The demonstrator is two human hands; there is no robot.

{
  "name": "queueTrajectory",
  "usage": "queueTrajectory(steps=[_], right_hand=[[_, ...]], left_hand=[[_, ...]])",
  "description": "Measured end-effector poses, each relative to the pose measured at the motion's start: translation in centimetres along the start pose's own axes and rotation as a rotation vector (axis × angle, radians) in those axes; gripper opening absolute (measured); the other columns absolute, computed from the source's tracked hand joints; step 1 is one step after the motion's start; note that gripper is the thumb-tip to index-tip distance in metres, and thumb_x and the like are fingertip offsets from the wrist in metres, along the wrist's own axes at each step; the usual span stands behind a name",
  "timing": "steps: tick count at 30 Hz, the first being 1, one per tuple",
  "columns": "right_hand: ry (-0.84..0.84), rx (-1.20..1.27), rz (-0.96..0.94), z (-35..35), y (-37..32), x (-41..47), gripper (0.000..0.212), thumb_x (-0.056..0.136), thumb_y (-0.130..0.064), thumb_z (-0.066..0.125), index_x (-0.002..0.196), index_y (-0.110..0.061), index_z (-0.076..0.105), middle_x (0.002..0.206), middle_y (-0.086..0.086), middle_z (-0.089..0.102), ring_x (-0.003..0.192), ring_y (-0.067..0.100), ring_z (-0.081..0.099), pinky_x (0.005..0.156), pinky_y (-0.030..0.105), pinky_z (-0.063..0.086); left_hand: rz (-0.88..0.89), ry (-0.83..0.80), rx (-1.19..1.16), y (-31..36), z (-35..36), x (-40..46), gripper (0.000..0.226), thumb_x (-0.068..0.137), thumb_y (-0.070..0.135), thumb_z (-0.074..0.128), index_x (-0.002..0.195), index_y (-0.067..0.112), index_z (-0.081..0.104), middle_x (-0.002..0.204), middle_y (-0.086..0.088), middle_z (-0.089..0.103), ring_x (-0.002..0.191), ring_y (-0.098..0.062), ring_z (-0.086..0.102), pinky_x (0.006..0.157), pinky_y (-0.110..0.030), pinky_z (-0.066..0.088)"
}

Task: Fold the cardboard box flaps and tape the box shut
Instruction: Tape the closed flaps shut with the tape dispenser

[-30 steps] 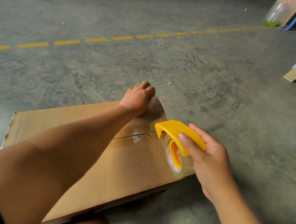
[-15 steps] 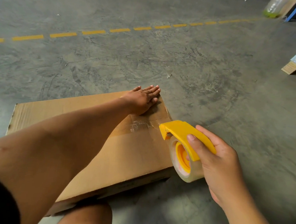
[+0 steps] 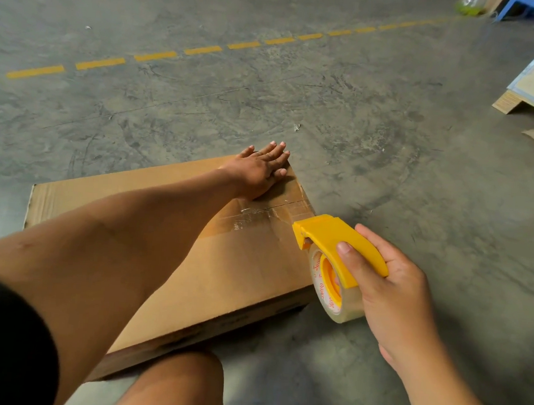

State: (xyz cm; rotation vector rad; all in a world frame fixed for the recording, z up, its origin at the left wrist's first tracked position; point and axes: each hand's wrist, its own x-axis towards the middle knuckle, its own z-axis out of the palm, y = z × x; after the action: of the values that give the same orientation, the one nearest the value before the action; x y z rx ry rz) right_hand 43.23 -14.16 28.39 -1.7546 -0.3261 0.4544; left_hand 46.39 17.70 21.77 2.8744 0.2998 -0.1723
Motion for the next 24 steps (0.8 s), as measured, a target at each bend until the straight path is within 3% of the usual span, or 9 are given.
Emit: queueTrajectory(steps=[4,8,19,24], right_hand=[[-0.001,-0.014,0.005,-0.2,0.1,-0.1,0.066,0.064,-0.057,0.074,0.126,-0.037,0.064,0.112,-0.016,0.072,0.101,0.0,0.068,0.083,0.024,0.053],[0.006,0.01,0.011,-0.3,0.0,-0.3,0.068,0.064,-0.055,0.075,0.127,-0.034,0.064,0.112,-0.015,0.072,0.099,-0.002,0.068,0.081,0.022,0.053],[0.085,-0.027,-0.004,-0.4,0.1,-2.4,0.062,0.068,-0.056,0.074,0.126,-0.037,0.064,0.115,-0.018,0.07,0.103,-0.003,0.066,0.091,0.028,0.053],[0.067,-0.029,-0.021,-1.1,1.2,-4.3,0.073,0.067,-0.066,0.074,0.132,-0.038,0.06,0.118,-0.017,0.07,0.105,0.002,0.067,0.092,0.033,0.054]], left_hand=[[0.109,0.035,0.052,1.7,-0.7,-0.9,0.056,0.108,0.043,0.02,0.16,0.023,0.012,0.167,0.003,-0.01,0.153,-0.015,-0.012,0.124,-0.046,-0.004],[0.25,0.011,0.003,4.3,0.6,-2.8,0.056,0.108,0.04,0.02,0.16,0.023,0.01,0.167,0.004,0.0,0.153,-0.014,-0.004,0.122,-0.043,-0.004],[0.262,0.027,0.023,3.8,2.2,-2.8,0.063,0.103,0.051,0.009,0.16,0.025,0.01,0.167,0.007,0.003,0.153,-0.012,-0.004,0.124,-0.043,-0.002],[0.252,0.044,0.038,4.1,2.1,-2.9,0.063,0.103,0.05,0.008,0.16,0.025,0.011,0.167,0.006,0.004,0.154,-0.012,-0.002,0.124,-0.042,-0.001]])
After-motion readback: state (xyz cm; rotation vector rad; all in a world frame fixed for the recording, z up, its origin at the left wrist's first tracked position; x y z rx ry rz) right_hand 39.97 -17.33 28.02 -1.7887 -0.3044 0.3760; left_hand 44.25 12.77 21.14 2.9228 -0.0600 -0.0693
